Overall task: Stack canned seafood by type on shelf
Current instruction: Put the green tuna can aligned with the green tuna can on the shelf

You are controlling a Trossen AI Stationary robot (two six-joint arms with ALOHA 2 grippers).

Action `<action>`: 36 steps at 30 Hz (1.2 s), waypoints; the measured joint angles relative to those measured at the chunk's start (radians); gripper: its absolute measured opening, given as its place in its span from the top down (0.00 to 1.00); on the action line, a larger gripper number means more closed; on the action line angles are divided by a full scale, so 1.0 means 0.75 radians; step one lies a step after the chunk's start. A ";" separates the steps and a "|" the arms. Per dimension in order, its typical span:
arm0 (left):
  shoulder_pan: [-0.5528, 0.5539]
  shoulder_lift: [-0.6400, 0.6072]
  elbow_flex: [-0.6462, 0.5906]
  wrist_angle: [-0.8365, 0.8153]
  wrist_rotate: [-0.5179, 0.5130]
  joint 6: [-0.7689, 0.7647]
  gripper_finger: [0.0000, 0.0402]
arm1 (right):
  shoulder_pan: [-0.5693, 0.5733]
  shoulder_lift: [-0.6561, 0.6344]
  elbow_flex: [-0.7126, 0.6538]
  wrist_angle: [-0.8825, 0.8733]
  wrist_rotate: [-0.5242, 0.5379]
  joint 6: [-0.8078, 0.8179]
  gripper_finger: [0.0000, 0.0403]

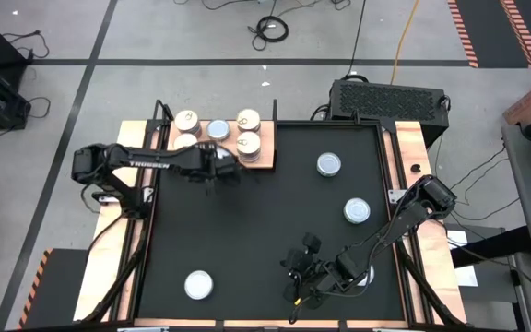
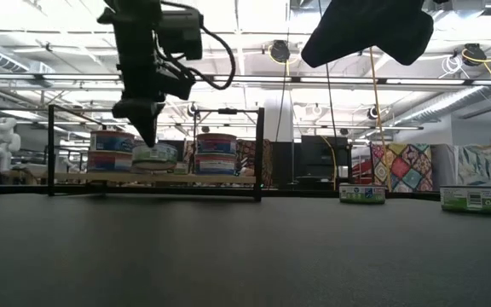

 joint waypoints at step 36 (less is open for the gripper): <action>0.191 0.103 0.001 0.152 0.059 0.166 0.98 | 0.000 0.000 0.000 0.008 -0.002 0.055 1.00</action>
